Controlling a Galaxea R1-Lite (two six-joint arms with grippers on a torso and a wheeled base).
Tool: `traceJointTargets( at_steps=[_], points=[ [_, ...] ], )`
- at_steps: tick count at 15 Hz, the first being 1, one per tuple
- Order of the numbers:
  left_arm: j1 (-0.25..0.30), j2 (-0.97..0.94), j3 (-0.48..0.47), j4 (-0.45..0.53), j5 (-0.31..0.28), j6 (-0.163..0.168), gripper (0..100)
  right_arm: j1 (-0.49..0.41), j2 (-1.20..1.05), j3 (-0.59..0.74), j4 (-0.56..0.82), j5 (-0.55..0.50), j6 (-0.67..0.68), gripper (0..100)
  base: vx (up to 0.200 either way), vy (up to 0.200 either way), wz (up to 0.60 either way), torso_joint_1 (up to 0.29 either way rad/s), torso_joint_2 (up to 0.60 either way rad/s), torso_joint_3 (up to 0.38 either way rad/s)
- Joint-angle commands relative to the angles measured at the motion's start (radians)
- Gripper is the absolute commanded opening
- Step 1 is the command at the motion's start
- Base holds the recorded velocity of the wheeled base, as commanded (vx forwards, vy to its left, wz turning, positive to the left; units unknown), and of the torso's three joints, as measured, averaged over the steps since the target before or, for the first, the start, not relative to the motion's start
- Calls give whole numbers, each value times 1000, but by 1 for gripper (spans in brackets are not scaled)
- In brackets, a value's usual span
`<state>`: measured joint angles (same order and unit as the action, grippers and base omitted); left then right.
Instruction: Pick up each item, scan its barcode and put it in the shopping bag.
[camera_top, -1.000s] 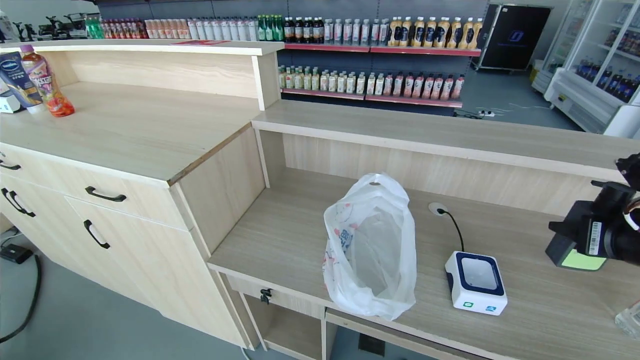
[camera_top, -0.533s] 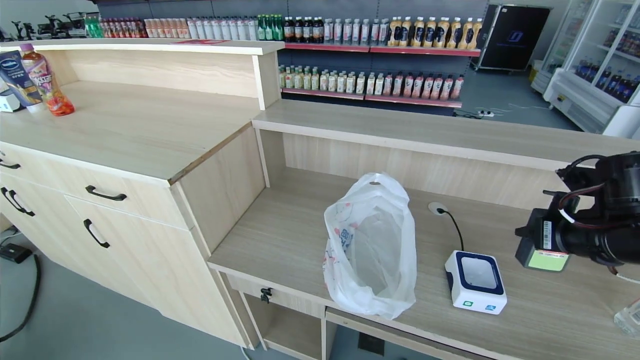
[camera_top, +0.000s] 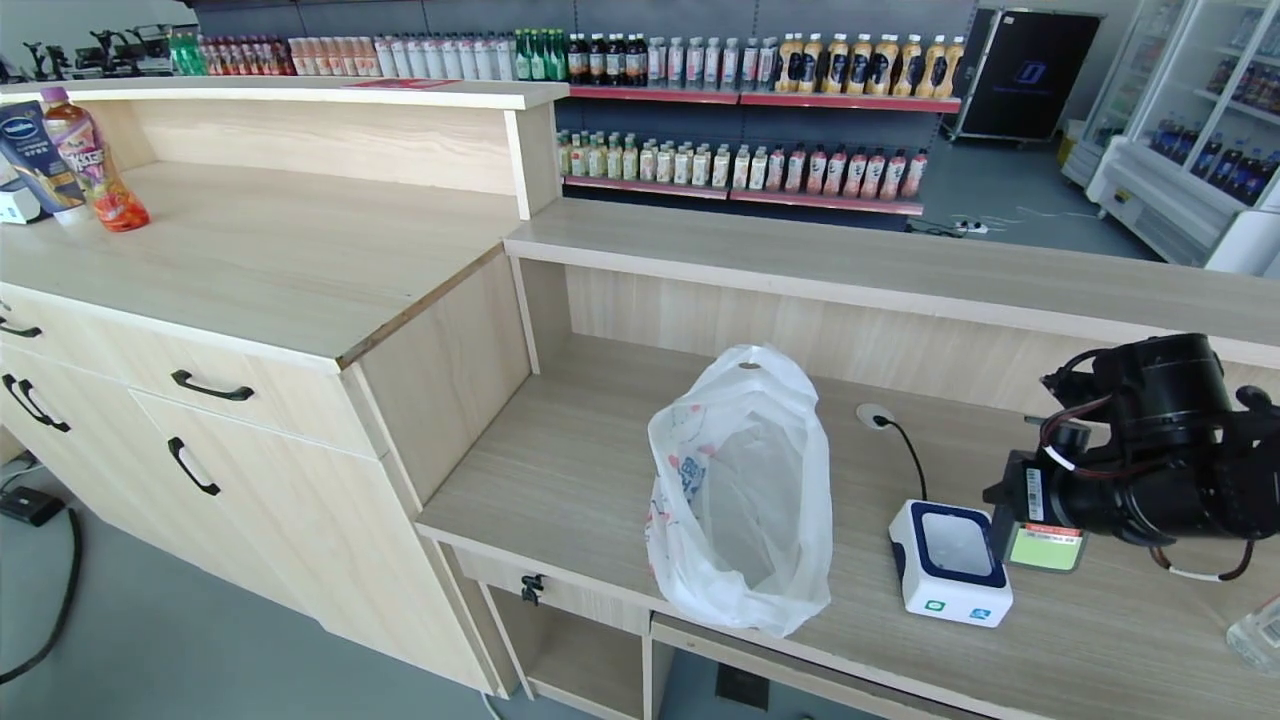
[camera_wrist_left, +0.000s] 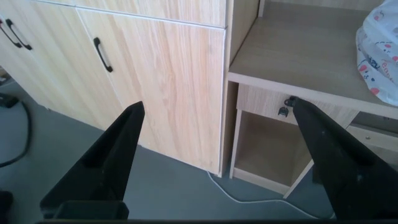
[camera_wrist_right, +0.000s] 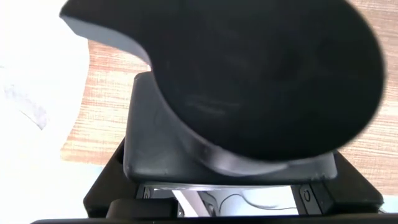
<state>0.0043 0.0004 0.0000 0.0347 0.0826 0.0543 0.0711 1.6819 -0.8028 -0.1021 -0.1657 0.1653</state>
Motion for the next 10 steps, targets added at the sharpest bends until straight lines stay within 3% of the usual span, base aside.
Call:
traceJointTargets(
  at_steps=[1,10],
  points=[
    [0,0,0,1,0,-1,100,30,22,-13,1,-1,17,0,0,0,0,0,0,0],
    [0,0,0,-1,0,-1,100,46,85,-50,-8,-3,34,0,0,0,0,0,0,0]
  ],
)
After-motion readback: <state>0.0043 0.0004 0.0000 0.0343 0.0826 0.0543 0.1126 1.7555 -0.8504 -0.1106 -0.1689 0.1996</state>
